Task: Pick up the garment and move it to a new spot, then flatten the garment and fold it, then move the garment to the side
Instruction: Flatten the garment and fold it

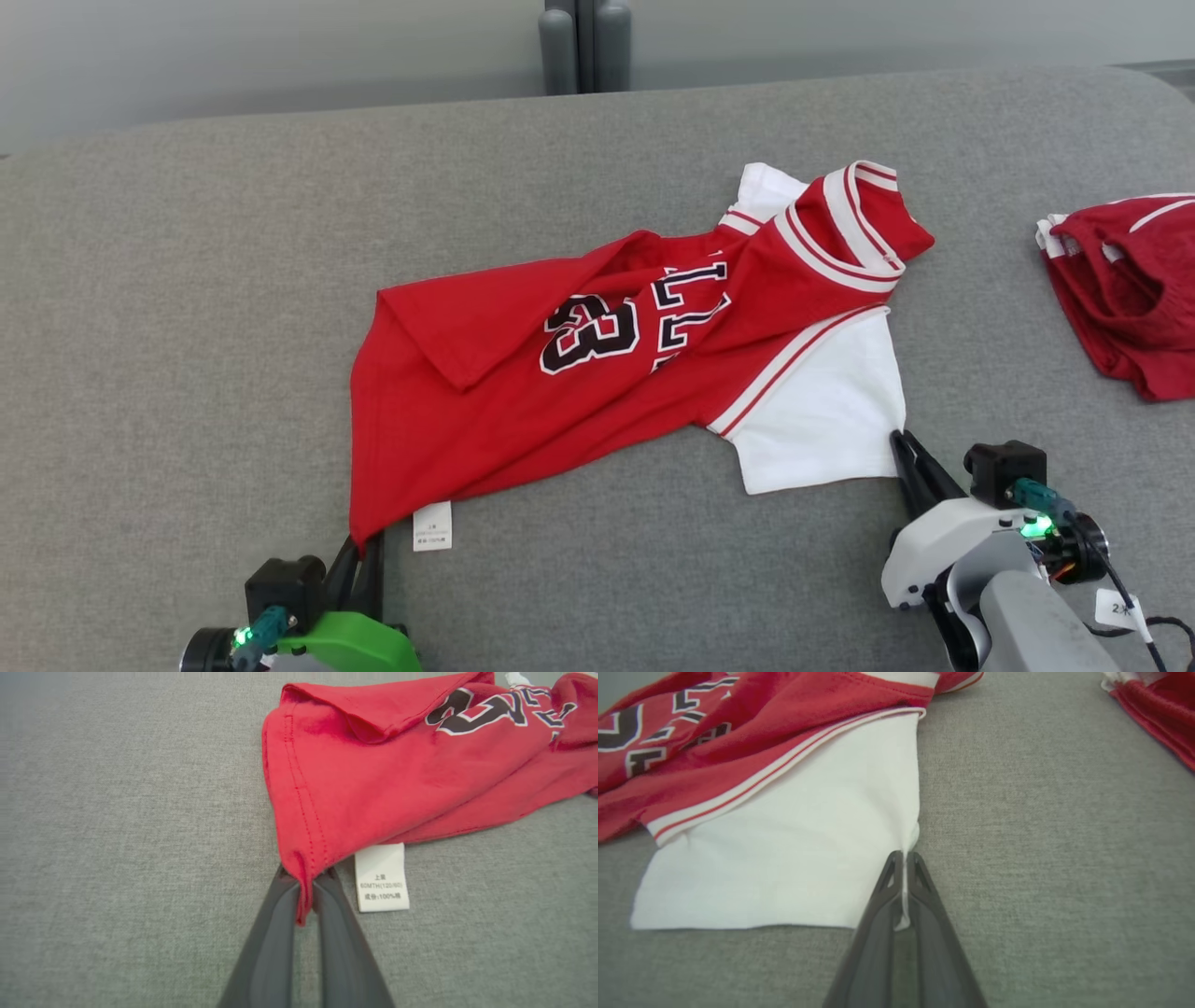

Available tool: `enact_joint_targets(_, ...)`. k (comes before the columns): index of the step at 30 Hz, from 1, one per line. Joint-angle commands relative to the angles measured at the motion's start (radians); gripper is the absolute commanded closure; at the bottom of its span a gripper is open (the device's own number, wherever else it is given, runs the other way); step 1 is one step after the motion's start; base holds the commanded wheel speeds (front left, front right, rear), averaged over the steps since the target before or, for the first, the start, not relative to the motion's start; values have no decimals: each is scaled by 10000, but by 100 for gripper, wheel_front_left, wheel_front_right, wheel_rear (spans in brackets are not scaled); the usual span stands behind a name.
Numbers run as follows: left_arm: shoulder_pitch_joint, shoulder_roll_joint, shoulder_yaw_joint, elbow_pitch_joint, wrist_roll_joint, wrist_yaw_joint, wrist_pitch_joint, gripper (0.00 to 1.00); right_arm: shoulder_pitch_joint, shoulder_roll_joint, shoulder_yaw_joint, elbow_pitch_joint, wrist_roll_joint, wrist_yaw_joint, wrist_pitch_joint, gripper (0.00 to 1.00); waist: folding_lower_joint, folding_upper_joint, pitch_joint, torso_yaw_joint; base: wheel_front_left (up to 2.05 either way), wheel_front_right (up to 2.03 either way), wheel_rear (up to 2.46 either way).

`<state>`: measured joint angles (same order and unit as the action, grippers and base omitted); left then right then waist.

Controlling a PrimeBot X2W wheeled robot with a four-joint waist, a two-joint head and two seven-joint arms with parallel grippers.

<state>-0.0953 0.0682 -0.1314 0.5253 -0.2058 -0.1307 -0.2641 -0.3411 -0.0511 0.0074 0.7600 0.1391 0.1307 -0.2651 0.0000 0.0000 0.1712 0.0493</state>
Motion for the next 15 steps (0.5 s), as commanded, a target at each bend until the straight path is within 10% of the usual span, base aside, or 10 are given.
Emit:
enact_joint_targets(1, 188, 109, -38, -158, -171, 10, -1, 100, 253, -7, -51, -260, 145, -2, 11, 100, 0, 0, -229, 34, 0, 0, 0)
enact_joint_targets(15, -1103, 1282, -783, -3625, -1743, 11, -1, 100, -299, -166, -758, -5874, 1271, -4, 2, 100, 0, 0, -1388, -259, 0, 0, 0)
